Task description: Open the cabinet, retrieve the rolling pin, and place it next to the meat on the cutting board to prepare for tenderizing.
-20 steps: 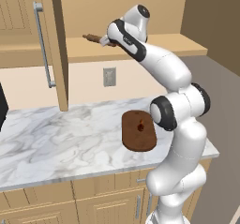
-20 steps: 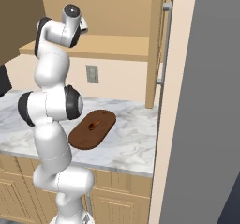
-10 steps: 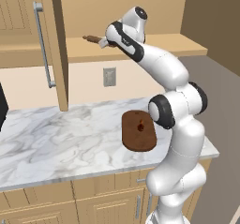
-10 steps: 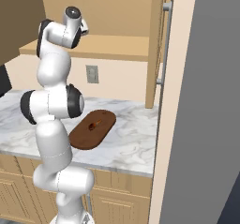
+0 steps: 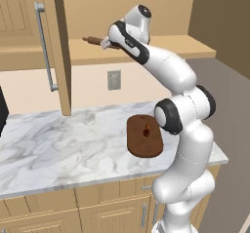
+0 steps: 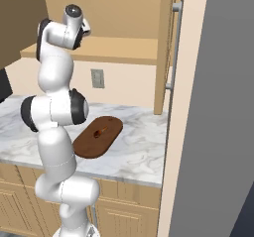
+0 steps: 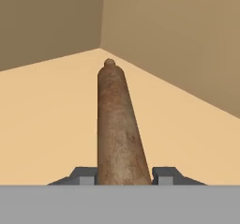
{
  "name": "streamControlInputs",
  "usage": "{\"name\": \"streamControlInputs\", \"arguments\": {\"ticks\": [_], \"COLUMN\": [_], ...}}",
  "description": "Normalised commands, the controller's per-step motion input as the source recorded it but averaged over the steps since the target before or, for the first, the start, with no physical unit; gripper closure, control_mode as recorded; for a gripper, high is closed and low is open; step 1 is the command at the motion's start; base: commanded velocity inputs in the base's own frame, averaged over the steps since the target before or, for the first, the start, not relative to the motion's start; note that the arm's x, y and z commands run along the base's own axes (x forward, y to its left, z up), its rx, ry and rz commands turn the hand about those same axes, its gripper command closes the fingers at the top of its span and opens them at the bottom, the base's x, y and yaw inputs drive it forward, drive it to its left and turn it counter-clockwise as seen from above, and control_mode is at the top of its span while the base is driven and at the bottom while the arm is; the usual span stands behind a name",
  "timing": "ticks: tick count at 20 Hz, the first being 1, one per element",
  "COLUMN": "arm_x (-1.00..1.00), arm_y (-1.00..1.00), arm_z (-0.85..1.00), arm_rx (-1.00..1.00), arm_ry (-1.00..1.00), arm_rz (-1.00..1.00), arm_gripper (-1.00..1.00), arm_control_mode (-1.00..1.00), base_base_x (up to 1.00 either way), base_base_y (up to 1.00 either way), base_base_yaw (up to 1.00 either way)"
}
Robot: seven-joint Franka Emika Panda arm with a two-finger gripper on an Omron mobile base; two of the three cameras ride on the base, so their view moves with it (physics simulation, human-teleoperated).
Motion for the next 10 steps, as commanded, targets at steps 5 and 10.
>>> {"name": "streamControlInputs", "arguments": {"ticks": [5,10], "arm_x": [-0.53,-0.94], "arm_y": [0.0,0.0], "arm_z": [0.03,0.0], "arm_rx": [0.01,0.02], "arm_ry": [-0.05,-0.1], "arm_rz": [0.0,0.0], "arm_gripper": [1.0,1.0], "arm_control_mode": [-1.0,-1.0], "base_base_x": [0.0,0.0], "base_base_y": [0.0,0.0], "base_base_yaw": [0.0,0.0]}}
